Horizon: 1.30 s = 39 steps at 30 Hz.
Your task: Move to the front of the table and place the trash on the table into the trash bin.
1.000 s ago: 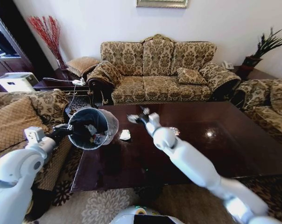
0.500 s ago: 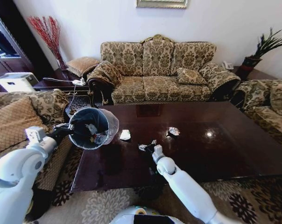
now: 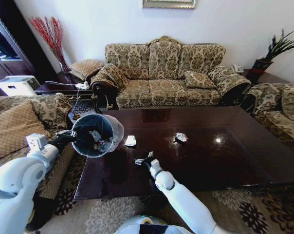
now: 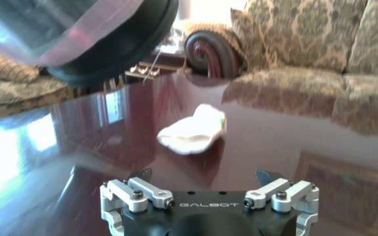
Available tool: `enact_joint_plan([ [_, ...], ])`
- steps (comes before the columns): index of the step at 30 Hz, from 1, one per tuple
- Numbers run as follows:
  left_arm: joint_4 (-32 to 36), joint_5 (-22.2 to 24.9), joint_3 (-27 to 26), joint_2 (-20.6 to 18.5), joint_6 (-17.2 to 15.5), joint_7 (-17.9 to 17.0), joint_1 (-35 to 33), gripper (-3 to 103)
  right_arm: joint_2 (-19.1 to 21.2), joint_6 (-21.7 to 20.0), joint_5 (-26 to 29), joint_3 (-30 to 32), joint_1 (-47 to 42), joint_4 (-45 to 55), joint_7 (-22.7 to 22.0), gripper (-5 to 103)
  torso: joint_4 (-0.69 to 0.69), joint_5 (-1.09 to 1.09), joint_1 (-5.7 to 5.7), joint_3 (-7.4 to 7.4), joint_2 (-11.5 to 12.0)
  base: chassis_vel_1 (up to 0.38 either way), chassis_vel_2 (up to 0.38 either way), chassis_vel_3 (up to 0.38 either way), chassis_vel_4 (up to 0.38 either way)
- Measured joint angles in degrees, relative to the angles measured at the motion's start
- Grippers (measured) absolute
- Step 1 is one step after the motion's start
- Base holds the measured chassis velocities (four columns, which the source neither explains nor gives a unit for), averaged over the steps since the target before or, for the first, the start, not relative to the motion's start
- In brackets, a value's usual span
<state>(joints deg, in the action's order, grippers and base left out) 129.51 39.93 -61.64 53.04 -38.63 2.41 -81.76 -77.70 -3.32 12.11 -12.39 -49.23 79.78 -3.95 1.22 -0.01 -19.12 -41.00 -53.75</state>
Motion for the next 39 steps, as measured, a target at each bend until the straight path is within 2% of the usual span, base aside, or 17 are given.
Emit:
enact_joint_plan([
  [9,0.87,-0.08,0.02,0.42,0.00,0.00,-0.69,0,-6.13,2.99,1.83,-0.76,7.81,-9.22,0.98,100,0.01,0.00,-0.01,-0.01,0.00,0.000,0.000,0.000,0.000],
  [12,0.98,-0.84,0.58,0.77,-0.03,0.03,-0.79,0,-11.44,3.94,3.33,-0.01,9.99,-16.83,1.12,100,0.01,0.00,-0.01,-0.01,0.00,0.000,0.000,0.000,0.000],
  [19,1.20,-0.91,0.79,0.59,-0.15,0.06,-0.77,0,-13.61,4.36,4.19,1.94,10.56,-21.24,1.18,95,0.00,0.01,-0.01,-0.01,0.00,0.000,0.000,0.000,0.000],
  [21,1.35,-0.90,0.69,0.28,-0.20,0.05,-0.76,0,-13.83,4.93,4.17,2.73,10.93,-22.21,1.70,81,0.00,0.01,-0.01,-0.01,0.00,0.000,0.000,0.000,0.000],
  [26,1.66,-0.88,0.68,0.25,-0.26,0.05,-0.82,0,-13.60,5.35,4.09,3.20,11.12,-22.56,2.52,76,0.00,0.01,-0.01,-0.01,0.00,0.000,0.000,0.000,0.000],
  [27,1.81,-0.88,0.68,0.27,-0.27,0.06,-0.93,0,-13.51,5.54,3.90,3.37,11.15,-22.59,2.83,65,0.00,0.01,-0.01,-0.01,0.00,0.000,0.000,0.000,0.000],
  [28,1.87,-0.88,0.68,0.29,-0.27,0.06,-0.99,0,-13.48,5.64,3.73,3.50,11.15,-22.60,3.06,65,0.00,0.01,-0.01,-0.01,0.00,0.000,0.000,0.000,0.000],
  [29,1.91,-0.88,0.68,0.30,-0.28,0.06,-1.02,0,-13.48,5.69,3.54,3.68,11.16,-22.60,3.26,54,0.00,0.01,-0.01,-0.01,0.00,0.000,0.000,0.000,0.000],
  [31,1.94,-0.88,0.68,0.30,-0.28,0.06,-1.03,0,-13.49,5.72,3.48,3.77,11.15,-22.60,3.31,54,0.00,0.01,-0.01,-0.01,0.00,0.000,0.000,0.000,0.000],
  [32,2.01,-0.88,0.69,0.28,-0.30,0.06,-1.04,0,-13.51,5.74,3.34,3.84,11.16,-22.59,3.35,43,0.00,0.01,-0.01,0.00,0.00,0.000,0.000,0.000,0.000],
  [34,2.07,-0.88,0.69,0.24,-0.31,0.06,-1.04,0,-13.52,5.76,3.22,3.88,11.16,-22.59,3.36,43,0.00,0.01,-0.01,0.00,0.00,0.000,0.000,0.000,0.000],
  [35,2.12,-0.88,0.68,0.16,-0.32,0.06,-1.02,0,-13.53,5.80,3.05,3.97,11.16,-22.62,3.37,32,0.00,0.01,-0.01,0.00,0.00,0.000,0.000,0.000,0.000],
  [38,2.17,-0.87,0.59,0.13,-0.34,0.06,-1.02,0,-13.53,5.83,2.87,4.14,11.19,-22.79,3.39,32,0.00,0.01,-0.01,-0.01,0.01,0.000,0.000,0.000,0.000],
  [39,2.25,-0.85,0.42,0.12,-0.34,0.06,-1.08,0,-13.53,5.95,2.63,4.43,11.33,-22.95,3.42,21,0.00,0.01,-0.01,0.00,0.00,0.000,0.000,0.000,0.000],
])
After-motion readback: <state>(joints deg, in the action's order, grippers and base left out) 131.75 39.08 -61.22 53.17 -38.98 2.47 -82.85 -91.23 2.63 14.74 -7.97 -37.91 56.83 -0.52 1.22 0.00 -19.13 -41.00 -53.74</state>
